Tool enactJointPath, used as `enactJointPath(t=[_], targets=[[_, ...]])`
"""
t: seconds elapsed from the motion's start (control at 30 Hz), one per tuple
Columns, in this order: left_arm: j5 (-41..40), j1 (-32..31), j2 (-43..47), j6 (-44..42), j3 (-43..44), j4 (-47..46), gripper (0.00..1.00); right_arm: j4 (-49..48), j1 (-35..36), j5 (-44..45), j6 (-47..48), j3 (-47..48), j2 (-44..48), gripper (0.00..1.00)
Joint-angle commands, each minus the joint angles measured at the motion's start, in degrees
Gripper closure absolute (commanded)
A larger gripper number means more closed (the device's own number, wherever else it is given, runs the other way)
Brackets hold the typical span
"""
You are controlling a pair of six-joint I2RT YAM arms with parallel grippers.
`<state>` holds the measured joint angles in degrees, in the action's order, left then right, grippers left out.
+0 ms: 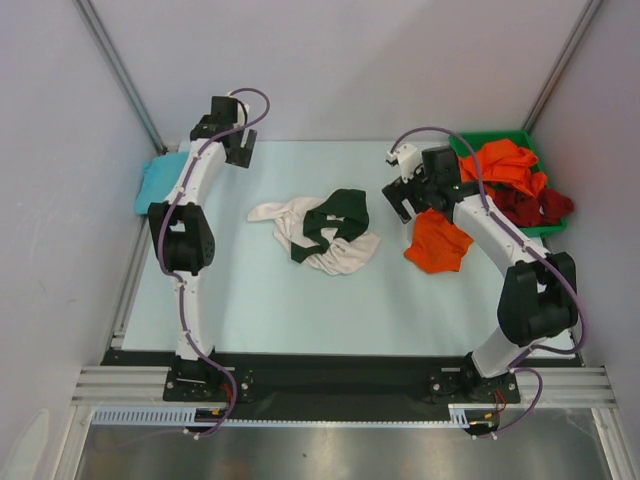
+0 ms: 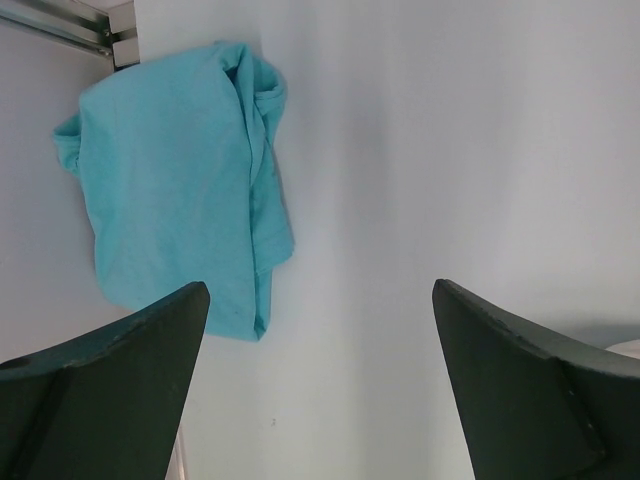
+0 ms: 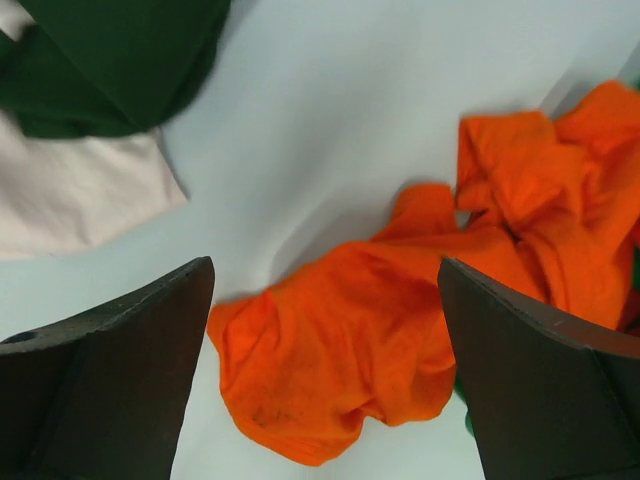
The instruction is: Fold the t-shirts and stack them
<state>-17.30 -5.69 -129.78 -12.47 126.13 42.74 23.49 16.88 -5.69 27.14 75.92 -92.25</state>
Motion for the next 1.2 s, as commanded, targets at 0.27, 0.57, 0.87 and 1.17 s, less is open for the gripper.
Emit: enactJointPath(t=[0.27,0.57,0.87,1.17], targets=[[1.0,-0.2,2.9,0.7,-0.5,0.3,0.0,-0.6,-6.4,3.1,6.5,-3.1,-8.9,0.0],[-1.1,-1.9,3.3,-0.8,-1.5,-0.3,0.0,6.1,-8.0,0.4,8.6,4.4,-17.8,0.4],[-1.9,-4.3,1.7,-2.2,-1.1,-1.1,0.0,1.5,-12.5,2.3,8.5,9.5,-8.8,1.0],[-1.5,-4.8,-1.3,-2.2,0.3,-1.0,0.0,-0.4,-23.1,5.2,9.3,22.7,-5.8,1.0]])
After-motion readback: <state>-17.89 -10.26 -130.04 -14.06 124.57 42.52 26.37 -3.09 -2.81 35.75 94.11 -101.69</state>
